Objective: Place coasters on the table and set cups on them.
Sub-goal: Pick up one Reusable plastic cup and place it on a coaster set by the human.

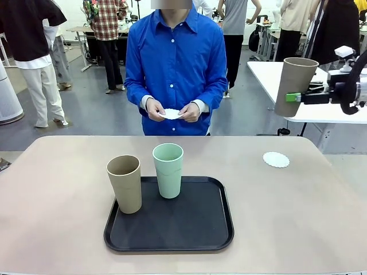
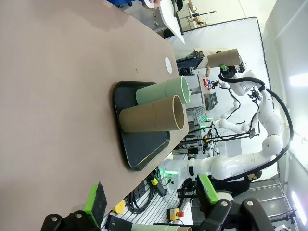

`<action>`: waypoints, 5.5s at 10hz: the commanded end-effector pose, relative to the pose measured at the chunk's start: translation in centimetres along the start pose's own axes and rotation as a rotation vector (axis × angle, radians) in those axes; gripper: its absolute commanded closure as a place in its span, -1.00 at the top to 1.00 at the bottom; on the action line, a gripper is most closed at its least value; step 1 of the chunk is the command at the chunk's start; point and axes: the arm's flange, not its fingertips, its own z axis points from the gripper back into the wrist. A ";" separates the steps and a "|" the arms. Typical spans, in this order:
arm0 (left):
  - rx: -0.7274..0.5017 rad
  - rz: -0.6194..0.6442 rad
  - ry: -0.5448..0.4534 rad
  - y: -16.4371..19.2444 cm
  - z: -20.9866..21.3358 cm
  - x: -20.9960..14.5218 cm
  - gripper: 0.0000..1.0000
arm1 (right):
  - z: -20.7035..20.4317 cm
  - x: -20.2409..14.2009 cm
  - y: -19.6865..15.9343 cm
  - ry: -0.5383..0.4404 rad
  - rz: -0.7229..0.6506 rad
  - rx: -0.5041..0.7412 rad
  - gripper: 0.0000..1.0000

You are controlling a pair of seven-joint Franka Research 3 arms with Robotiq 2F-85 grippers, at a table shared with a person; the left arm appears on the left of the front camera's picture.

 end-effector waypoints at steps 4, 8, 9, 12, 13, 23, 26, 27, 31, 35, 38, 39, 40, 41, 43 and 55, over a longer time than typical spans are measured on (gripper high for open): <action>-0.017 -0.007 -0.008 0.0 0.2 0.0 1.00 | 0.9 0.6 -1.4 -0.049 -0.022 -0.054 0.68; -0.017 -0.007 -0.008 0.0 0.2 0.0 1.00 | 1.1 0.1 -1.0 -0.024 -0.009 -0.037 0.68; -0.017 -0.007 -0.008 0.0 0.2 0.0 1.00 | 1.1 0.1 -1.0 -0.024 -0.009 -0.037 0.68; -0.017 -0.007 -0.008 0.0 0.2 0.0 1.00 | 1.0 0.0 -1.0 -0.019 -0.009 -0.042 0.68; -0.017 -0.007 -0.008 0.0 0.2 0.0 1.00 | 0.8 -0.7 -1.7 0.039 0.085 0.019 0.68; -0.017 -0.007 -0.008 0.0 0.2 0.0 1.00 | -2.9 -10.9 -9.7 0.052 -0.022 0.222 0.68; -0.017 -0.007 -0.008 0.0 0.2 0.0 1.00 | -2.9 -12.9 -9.8 0.044 -0.042 0.237 0.68; -0.017 -0.007 -0.008 0.0 0.2 0.0 1.00 | -2.9 -13.3 -10.0 0.032 -0.033 0.244 0.68; -0.017 -0.007 -0.008 0.0 0.2 0.0 1.00 | -3.4 -15.1 -10.2 0.021 -0.014 0.231 0.68; -0.017 -0.007 -0.008 0.0 0.2 0.0 1.00 | -3.0 -15.0 -9.2 0.059 -0.039 0.248 0.68; -0.017 -0.007 -0.008 0.0 0.2 0.0 1.00 | -3.0 -15.5 -9.3 0.057 -0.037 0.248 0.68; -0.017 -0.007 -0.008 0.0 0.2 0.0 1.00 | -3.2 -16.0 -9.6 0.065 -0.001 0.291 0.68; -0.017 -0.007 -0.008 0.0 0.2 0.0 1.00 | -3.4 -16.3 -9.7 0.071 0.038 0.323 0.68; -0.017 -0.007 -0.008 0.0 0.2 0.0 1.00 | -3.6 -16.6 -9.8 0.085 0.072 0.331 0.68; -0.017 -0.007 -0.008 0.0 0.2 0.0 1.00 | -4.1 -17.0 -10.2 0.079 0.108 0.335 0.68; -0.017 -0.007 -0.008 0.0 0.2 0.0 1.00 | -4.5 -18.7 -11.6 0.044 0.044 0.347 0.68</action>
